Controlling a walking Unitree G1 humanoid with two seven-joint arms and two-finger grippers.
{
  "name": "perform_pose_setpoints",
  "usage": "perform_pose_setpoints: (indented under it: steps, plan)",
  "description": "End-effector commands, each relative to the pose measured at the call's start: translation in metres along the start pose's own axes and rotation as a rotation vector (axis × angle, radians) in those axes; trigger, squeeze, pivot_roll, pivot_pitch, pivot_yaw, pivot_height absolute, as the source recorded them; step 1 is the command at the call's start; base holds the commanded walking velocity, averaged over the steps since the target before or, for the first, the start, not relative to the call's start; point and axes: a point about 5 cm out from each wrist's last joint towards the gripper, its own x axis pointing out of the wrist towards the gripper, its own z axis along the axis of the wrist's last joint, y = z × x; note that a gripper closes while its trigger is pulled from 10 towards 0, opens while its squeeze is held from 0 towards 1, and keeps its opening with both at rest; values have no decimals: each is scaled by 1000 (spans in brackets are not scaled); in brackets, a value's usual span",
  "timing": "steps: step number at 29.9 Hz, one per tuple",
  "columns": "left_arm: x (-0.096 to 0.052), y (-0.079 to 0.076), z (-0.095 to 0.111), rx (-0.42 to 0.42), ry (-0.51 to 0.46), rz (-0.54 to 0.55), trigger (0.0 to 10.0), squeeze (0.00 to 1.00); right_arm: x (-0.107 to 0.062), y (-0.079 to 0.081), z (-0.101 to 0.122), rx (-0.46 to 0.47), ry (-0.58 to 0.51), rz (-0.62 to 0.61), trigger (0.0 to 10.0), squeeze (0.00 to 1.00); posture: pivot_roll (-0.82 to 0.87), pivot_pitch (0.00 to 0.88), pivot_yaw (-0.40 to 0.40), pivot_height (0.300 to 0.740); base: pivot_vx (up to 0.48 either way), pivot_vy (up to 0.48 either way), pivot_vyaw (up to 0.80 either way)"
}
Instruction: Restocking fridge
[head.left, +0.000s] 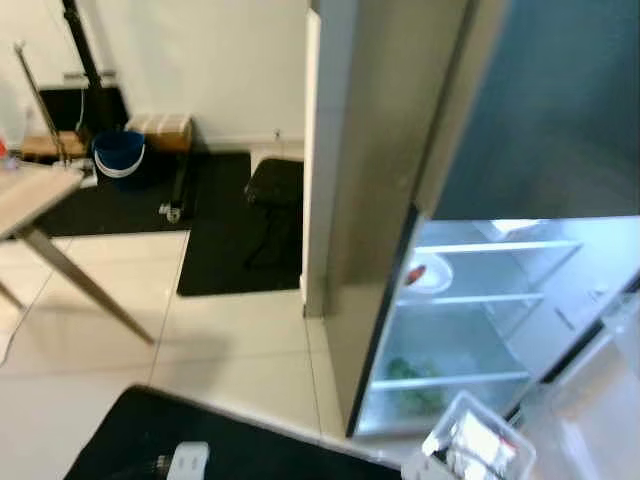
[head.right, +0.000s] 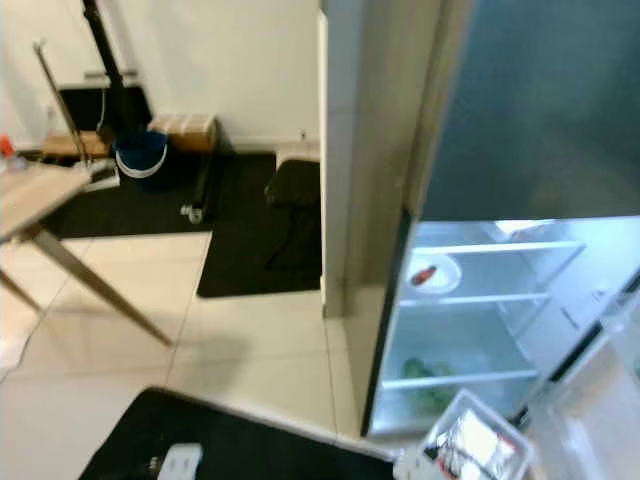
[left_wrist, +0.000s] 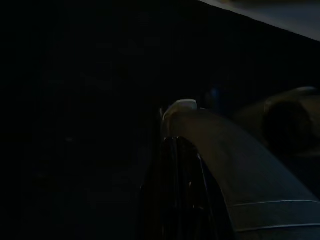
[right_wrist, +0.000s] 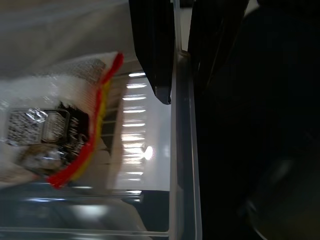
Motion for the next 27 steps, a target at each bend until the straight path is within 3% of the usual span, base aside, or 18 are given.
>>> perform_pose_setpoints:
  steps: [1,5,25,27]
  plan:
    - [-1,-2,-8,14,40,-11,10000,0,0,-1,1,6,-4,-6,10000,0,-39,0,-40,740,0,-469,0]
    - [-1,-1,-8,14,42,-9,10000,0,0,-1,2,4,-7,-6,10000,0,-38,0,-37,740,0,-399,0]
    - [0,-6,-12,5,46,-19,10000,0,0,1,3,-10,-12,2,10000,0,-44,0,-39,740,0,0,0]
    - [0,-8,-13,10,52,-30,10000,0,0,1,3,-11,-12,3,10000,0,-44,0,-39,740,0,-480,0]
